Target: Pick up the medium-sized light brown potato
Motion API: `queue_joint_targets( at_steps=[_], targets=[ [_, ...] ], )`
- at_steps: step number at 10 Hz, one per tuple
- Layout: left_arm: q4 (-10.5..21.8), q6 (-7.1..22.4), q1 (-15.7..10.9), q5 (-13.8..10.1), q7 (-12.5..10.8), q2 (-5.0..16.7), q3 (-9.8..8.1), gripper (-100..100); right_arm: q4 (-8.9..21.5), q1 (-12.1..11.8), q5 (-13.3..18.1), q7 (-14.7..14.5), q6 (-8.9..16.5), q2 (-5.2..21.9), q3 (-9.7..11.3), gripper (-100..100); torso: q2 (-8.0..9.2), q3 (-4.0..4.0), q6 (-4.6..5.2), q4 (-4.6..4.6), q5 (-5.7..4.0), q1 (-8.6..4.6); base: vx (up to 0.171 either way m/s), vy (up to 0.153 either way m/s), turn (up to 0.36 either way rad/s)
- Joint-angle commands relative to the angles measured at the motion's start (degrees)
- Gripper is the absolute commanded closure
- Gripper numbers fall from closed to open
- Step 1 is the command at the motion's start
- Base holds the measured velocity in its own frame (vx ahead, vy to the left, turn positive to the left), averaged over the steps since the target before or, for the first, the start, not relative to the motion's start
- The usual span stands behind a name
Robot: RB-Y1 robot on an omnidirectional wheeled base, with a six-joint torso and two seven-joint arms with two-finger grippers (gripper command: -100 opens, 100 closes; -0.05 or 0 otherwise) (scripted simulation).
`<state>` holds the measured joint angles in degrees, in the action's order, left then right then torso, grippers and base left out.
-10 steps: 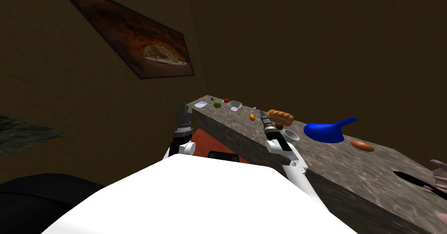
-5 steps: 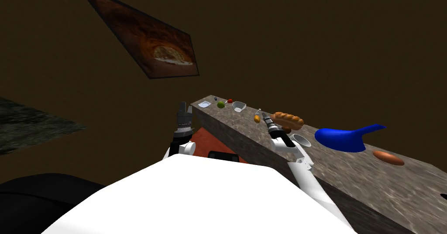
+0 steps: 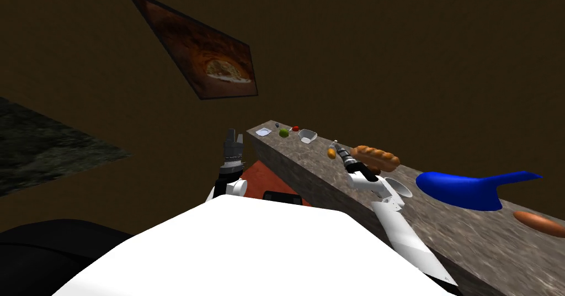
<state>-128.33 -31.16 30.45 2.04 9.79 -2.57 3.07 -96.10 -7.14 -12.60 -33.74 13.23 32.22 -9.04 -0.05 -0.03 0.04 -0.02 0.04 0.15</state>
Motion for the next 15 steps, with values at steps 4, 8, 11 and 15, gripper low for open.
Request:
queue_joint_targets(
  at_steps=[4, 8, 11, 15],
  targets=[
    [0.0, 0.0, 0.0, 0.0, 0.0, 0.0, 0.0, 0, 5.57, 2.83, -2.06, -5.38, 7.71, 5.29, -1.71, -100, 0.06, 0.03, 0.01, 0.01, -0.01, -0.03, 0.019, 0.047, 0.119],
    [0.0, 0.0, 0.0, 0.0, 0.0, 0.0, 0.0, 0, 9.47, 3.94, -2.95, -7.92, 13.2, 7.92, -2.43, -100, -0.03, -0.02, 0.0, -0.01, 0.01, 0.06, 0.029, 0.046, 0.104],
    [0.0, 0.0, 0.0, 0.0, 0.0, 0.0, 0.0, 0, 12.36, 4.94, -3.86, -10.43, 17.31, 10.28, -3.07, -100, -0.01, -0.01, 0.01, 0.0, -0.01, -0.03, 0.027, 0.027, 0.102],
    [0.0, 0.0, 0.01, 0.0, 0.0, 0.0, -0.01, 0, 18.14, 6.6, -5.72, -15.37, 23.49, 14.8, -4.09, -100, 0.06, 0.03, 0.04, 0.01, -0.02, -0.05, 0.029, 0.037, 0.129]
  ],
)
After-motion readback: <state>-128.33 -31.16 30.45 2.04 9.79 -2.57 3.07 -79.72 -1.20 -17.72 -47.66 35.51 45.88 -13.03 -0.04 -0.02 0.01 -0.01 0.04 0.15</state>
